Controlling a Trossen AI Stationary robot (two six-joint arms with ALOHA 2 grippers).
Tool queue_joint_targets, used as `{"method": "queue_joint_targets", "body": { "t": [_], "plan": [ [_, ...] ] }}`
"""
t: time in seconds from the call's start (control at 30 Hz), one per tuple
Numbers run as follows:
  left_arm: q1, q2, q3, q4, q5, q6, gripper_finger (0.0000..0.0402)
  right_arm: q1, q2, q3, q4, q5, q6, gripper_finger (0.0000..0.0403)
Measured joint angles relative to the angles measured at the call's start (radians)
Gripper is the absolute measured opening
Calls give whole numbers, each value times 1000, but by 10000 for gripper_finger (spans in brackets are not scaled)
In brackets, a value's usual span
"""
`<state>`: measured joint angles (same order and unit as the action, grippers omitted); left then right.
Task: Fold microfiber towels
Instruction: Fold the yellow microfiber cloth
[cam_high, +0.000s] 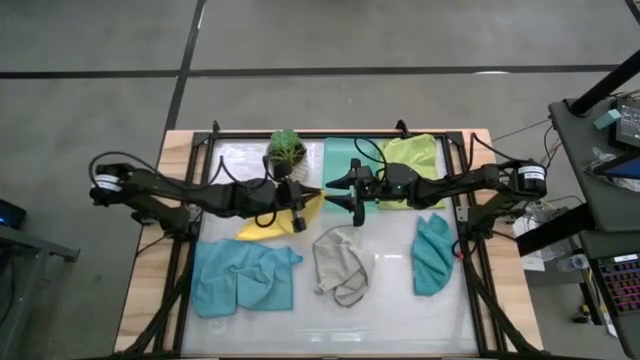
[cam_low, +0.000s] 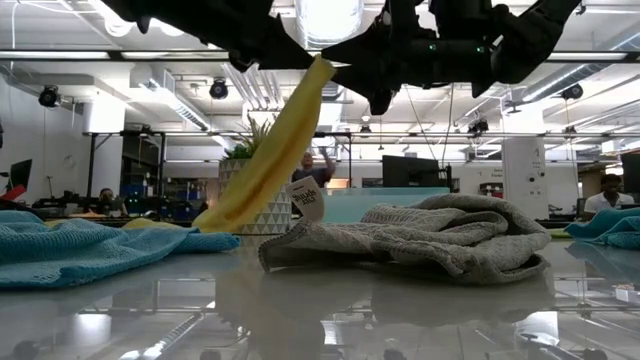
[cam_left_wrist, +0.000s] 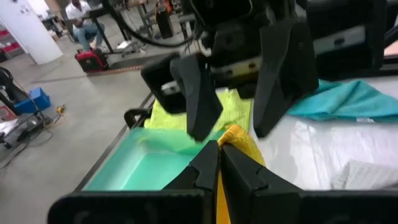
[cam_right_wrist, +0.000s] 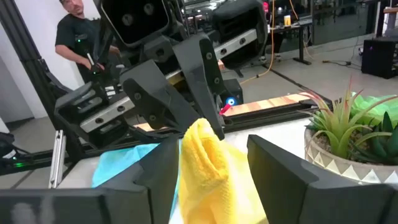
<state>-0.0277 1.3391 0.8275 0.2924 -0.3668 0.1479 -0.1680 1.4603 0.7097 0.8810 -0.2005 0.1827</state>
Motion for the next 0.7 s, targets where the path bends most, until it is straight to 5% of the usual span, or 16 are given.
{"method": "queue_joint_targets", "body": {
  "t": [0.23, 0.5, 0.7],
  "plan": [
    [0, 5, -1, 17, 0, 14, 0, 0, 2, 0, 0, -1, -20, 155],
    [0, 4, -1, 40, 0, 16, 0, 0, 2, 0, -11, -15, -46, 23],
    [0, 2, -1, 31, 5, -8, 3, 0, -39, 0, -70, -145, -68, 9]
  ]
}}
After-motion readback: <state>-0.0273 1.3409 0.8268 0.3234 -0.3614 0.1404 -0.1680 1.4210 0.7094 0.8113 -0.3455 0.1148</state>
